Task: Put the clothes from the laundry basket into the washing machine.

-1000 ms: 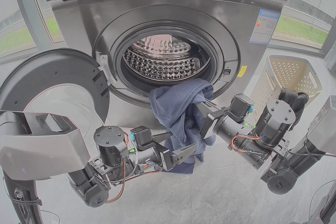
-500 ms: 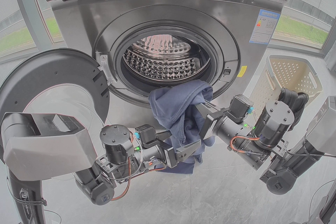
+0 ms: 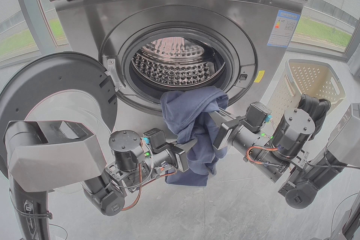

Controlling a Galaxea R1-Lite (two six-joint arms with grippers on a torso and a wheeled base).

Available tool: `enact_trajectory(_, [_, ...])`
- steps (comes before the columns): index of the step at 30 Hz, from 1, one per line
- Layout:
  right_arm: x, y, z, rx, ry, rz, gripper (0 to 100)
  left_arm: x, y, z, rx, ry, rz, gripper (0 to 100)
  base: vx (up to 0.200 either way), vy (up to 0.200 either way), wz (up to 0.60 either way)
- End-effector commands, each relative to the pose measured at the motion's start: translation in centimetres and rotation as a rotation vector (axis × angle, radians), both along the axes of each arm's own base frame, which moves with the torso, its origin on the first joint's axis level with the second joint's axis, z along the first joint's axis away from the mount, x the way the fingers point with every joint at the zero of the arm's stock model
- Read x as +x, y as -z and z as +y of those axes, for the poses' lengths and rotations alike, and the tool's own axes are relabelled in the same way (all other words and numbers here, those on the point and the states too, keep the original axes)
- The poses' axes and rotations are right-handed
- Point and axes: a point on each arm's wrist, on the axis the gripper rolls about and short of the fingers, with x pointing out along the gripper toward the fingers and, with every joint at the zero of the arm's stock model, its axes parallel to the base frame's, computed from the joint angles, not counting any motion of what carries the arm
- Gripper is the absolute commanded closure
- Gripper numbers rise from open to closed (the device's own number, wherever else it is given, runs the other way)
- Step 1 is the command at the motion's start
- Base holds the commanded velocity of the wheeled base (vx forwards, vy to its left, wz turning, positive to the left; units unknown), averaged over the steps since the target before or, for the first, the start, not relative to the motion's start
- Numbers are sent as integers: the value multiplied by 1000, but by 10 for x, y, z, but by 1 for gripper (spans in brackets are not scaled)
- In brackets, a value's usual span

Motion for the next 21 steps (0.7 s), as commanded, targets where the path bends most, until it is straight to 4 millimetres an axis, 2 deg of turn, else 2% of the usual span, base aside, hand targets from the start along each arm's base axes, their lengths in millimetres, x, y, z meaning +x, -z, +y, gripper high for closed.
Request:
enact_trajectory(1, [4,-4,-10,6,30,-6,100,-10,-29,21,-18,-26,-60,100,0,0,0])
enact_trajectory(3, [3,-7,-16,10,36,-13,100,-24,-44,34,-26,-26,-72,100,0,0,0])
enact_trajectory(4, [3,-7,-16,10,36,-13,100,-24,-44,34,-26,-26,-72,100,0,0,0])
enact_trajectory(5, [1,-9,-21,11,41,-14,100,-34,-51,42,-29,-23,-73,100,0,0,0])
enact_trajectory(6, [-2,-12,-30,10,53,-15,100,-53,-61,55,-30,-2,-76,100,0,0,0])
enact_trajectory(12, [-10,-20,-45,15,73,-22,100,-86,-82,77,-60,11,-107,100,0,0,0])
enact_trajectory(17, [-9,-19,-47,15,83,-23,100,-89,-91,80,-78,0,-136,100,0,0,0])
enact_trajectory(21, [-2,-19,-58,15,124,-24,100,-81,-91,96,-69,-68,-143,100,0,0,0])
